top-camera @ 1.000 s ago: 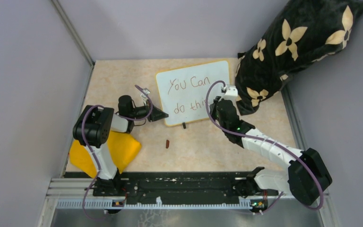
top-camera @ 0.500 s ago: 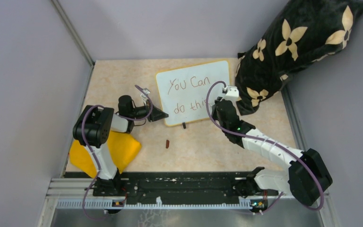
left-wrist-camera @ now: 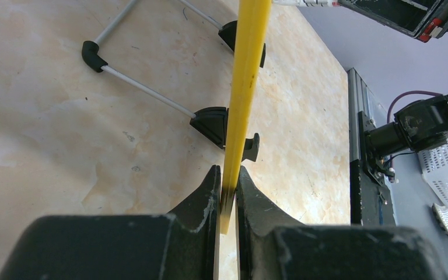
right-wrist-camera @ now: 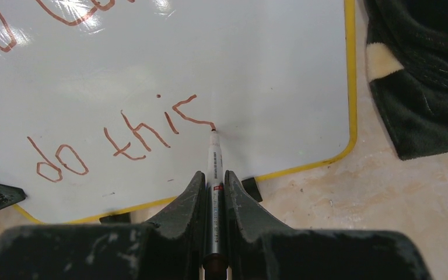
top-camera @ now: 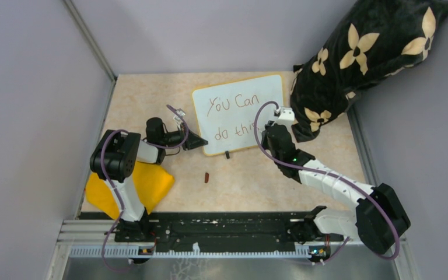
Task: Write a sentence on the whiteboard
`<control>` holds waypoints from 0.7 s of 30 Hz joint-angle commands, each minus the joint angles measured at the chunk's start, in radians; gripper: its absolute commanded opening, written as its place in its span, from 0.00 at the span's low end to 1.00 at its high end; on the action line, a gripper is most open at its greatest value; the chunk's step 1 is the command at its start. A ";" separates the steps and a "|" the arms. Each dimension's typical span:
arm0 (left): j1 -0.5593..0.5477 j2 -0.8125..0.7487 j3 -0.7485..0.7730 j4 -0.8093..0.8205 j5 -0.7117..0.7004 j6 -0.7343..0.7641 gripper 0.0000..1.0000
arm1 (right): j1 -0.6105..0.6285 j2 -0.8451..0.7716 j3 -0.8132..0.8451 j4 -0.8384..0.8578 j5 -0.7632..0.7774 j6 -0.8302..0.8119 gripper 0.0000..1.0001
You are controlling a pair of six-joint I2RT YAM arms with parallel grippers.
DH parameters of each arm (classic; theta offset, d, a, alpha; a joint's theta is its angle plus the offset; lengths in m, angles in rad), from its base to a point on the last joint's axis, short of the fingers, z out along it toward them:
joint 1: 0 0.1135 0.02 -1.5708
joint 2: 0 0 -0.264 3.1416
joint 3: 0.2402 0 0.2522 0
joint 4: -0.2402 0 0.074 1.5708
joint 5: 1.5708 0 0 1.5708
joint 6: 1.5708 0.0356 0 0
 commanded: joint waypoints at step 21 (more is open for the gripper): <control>-0.008 -0.011 0.007 -0.062 -0.023 0.019 0.00 | -0.012 0.006 0.000 0.078 -0.154 0.003 0.00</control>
